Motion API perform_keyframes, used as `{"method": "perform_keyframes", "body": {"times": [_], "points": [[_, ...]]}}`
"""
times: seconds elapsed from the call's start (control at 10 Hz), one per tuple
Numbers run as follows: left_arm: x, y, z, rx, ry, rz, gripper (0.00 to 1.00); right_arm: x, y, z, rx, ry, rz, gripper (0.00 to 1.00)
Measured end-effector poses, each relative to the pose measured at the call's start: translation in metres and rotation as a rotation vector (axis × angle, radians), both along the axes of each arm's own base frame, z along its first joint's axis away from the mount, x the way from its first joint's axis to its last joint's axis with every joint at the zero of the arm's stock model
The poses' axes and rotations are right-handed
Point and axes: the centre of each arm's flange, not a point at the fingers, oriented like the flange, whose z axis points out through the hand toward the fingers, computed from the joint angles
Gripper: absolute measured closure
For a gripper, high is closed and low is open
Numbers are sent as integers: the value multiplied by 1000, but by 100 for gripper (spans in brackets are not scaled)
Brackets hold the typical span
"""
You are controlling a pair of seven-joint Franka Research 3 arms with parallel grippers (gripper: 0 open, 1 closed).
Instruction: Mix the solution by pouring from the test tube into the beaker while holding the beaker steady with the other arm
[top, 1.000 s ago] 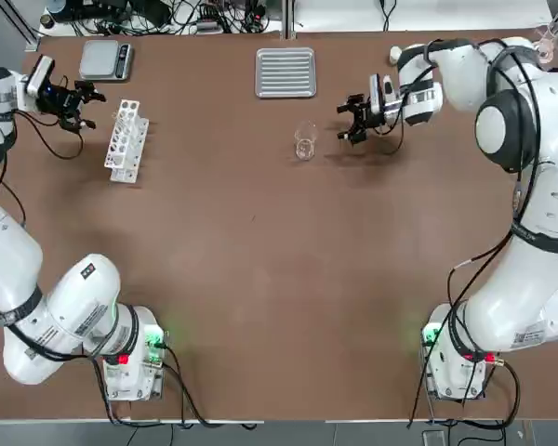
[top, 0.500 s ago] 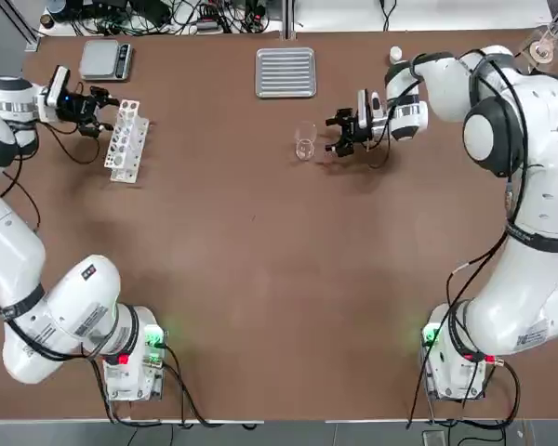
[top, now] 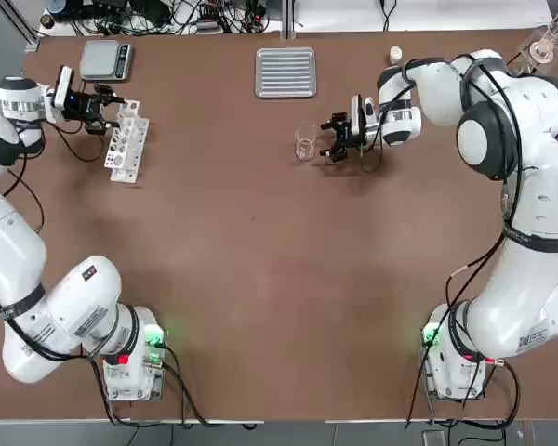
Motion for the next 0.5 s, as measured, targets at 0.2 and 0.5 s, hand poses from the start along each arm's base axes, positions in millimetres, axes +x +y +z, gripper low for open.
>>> {"method": "perform_keyframes", "body": {"times": [0.2,0.5], "points": [[-1,-3,-11,-24,8,9,28,1,0,0,1,0,-12,0],[-3,-4,-18,-34,17,9,37,-2,6,-3,4,8,-29,0]]}}
